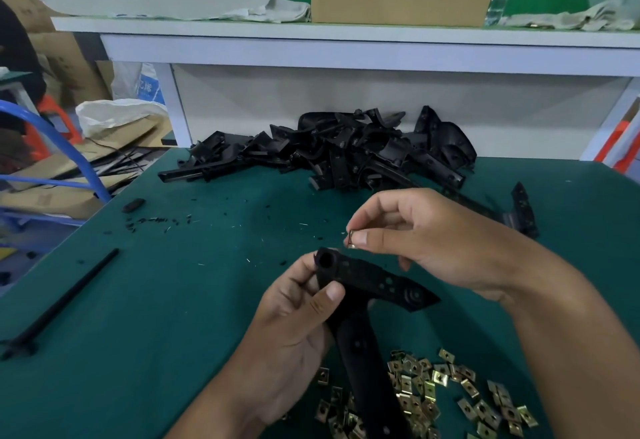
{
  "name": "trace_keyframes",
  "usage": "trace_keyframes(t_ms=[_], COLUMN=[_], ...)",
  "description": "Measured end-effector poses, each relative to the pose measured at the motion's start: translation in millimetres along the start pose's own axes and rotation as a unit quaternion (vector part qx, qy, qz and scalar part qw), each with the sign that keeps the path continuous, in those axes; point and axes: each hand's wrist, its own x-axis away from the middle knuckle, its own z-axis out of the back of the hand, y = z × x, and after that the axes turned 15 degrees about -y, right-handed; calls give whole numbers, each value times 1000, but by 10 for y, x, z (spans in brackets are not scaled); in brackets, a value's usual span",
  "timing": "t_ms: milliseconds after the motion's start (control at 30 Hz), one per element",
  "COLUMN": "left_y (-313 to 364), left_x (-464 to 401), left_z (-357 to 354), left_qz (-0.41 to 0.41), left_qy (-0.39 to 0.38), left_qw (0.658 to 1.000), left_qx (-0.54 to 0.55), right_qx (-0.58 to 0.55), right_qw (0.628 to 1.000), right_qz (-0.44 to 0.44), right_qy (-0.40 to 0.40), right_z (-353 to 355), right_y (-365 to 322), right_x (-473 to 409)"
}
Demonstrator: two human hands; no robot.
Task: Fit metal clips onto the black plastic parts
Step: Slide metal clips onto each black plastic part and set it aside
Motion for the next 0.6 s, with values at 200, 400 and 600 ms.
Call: trace_keyframes(t_ms=[200, 400, 600], left_y=[-15, -15, -6], left_x=[-10, -13, -9], left_z=[0, -14, -15], left_qz=[-42, -50, -50], left_qy=[1, -8, 5], left_qw=[999, 998, 999], left_qx=[8, 21, 4], right_qx=[-27, -31, -17], right_qw=[999, 999, 1000], right_qz=[21, 23, 22], right_qy=[-18, -11, 8], right_z=[-47, -56, -82], right_y=[-77, -101, -86], right_x=[8, 23, -4])
